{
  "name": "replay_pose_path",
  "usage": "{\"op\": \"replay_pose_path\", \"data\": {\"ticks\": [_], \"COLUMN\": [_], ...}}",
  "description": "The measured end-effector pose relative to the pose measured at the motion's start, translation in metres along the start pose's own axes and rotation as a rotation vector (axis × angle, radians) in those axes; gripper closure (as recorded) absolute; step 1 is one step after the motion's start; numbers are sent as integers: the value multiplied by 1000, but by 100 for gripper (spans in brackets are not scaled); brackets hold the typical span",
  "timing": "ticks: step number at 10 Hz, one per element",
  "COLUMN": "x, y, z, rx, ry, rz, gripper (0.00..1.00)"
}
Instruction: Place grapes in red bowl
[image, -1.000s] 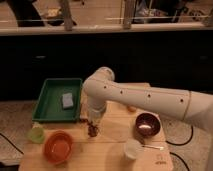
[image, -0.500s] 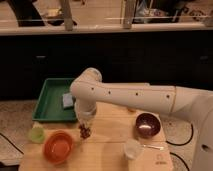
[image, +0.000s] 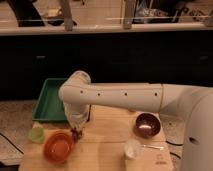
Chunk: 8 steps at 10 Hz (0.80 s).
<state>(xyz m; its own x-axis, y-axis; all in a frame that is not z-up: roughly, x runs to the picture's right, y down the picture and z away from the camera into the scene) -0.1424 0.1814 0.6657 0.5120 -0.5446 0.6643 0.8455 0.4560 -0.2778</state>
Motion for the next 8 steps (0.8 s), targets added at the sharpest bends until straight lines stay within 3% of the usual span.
{"op": "replay_pose_path", "data": {"ticks": [8], "x": [-22], "y": [-11], "z": [18], "rx": [-12], "ry": [-28], "rz": [-71], "gripper": [100]}}
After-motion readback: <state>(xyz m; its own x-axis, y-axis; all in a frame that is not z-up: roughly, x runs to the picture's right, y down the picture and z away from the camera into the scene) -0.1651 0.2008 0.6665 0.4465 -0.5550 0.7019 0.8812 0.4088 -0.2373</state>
